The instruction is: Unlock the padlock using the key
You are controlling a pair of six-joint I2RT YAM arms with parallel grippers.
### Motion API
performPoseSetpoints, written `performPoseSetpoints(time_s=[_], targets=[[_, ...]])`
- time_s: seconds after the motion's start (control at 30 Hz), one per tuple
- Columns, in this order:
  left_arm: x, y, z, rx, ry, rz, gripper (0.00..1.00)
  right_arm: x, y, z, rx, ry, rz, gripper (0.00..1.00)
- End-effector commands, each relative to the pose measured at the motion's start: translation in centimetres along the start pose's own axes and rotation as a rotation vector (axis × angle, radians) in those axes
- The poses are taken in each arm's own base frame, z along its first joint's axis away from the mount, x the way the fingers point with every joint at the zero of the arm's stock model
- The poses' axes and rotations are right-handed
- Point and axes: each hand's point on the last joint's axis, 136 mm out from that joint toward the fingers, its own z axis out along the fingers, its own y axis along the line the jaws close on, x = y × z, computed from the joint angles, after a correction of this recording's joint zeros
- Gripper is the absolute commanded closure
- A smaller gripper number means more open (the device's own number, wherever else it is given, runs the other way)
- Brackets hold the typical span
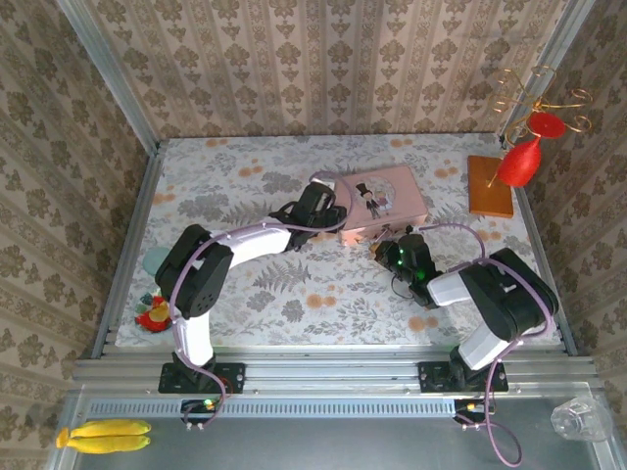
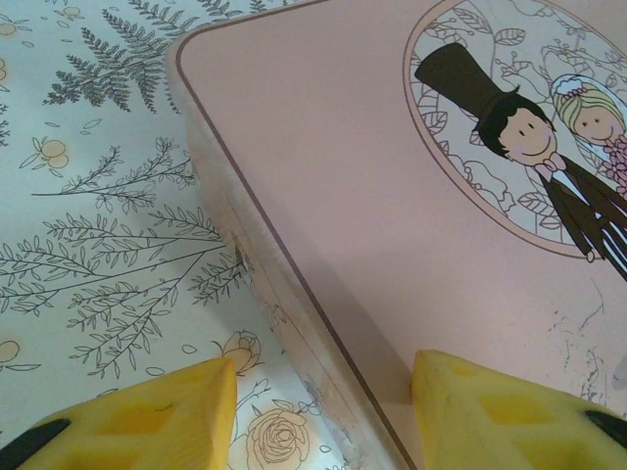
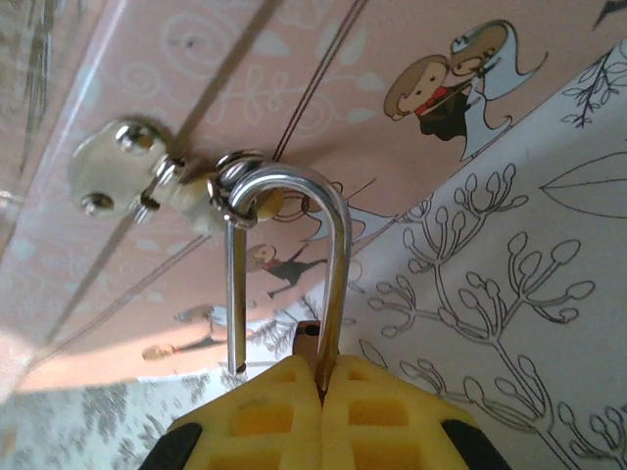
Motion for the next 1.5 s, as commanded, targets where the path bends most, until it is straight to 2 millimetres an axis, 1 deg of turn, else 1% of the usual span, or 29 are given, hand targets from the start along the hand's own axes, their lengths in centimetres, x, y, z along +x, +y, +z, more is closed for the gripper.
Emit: performPoseSetpoints(time_s=[0.0, 0.03, 0.13, 0.33, 0.63, 0.73, 0.97, 1.13, 1.23, 1.3, 1.43, 1.47], targets=[[7.9, 2.5, 0.6, -0.099, 0.226, 0.046, 0.49, -3.4, 1.5, 0.7, -0.066, -0.140, 0.119, 1.00], [8.2, 2.6, 0.7, -0.104, 0.234, 0.046, 0.49, -3.6, 1.6, 0.8, -0.073, -0.141, 0.138, 1.00], [8.9, 3.3, 0.8, -0.122, 0.246, 0.037, 0.49, -4.2, 1.2, 1.1, -0.085, -0.167, 0.209, 1.00], [8.9, 3.8, 0.7, -0.129, 0.238, 0.025, 0.50, -4.9, 1.1, 0.8, -0.120, -0.214, 0.286, 1.00], [8.2, 4.8, 0.3, -0.160, 0.221, 0.031, 0.49, -6.1, 0.5, -0.1, -0.085, -0.242, 0.273, 1.00], [8.0, 5.1, 0.3, -0.173, 0.219, 0.033, 0.49, -6.2, -0.3, -0.3, -0.057, -0.248, 0.277, 1.00], [7.9, 5.1, 0.1, -0.175, 0.219, 0.037, 0.49, -6.9, -1.2, -0.9, -0.026, -0.256, 0.278, 1.00], [7.7, 5.0, 0.0, -0.170, 0.211, 0.029, 0.49, -7.7, -1.9, -1.4, -0.019, -0.274, 0.292, 1.00], [7.3, 4.5, -0.2, -0.142, 0.198, 0.021, 0.49, -7.6, -1.8, -1.3, -0.019, -0.255, 0.277, 1.00], [6.5, 4.0, -0.7, -0.116, 0.181, 0.011, 0.47, -7.4, -1.6, -1.6, -0.019, -0.238, 0.241, 1.00], [4.2, 3.5, -2.7, -0.045, 0.126, -0.027, 0.43, -6.3, -1.4, -3.1, 0.024, -0.163, 0.124, 1.00], [3.7, 3.4, -3.2, -0.040, 0.118, -0.017, 0.42, -5.7, -1.4, -3.5, 0.035, -0.122, 0.089, 1.00]])
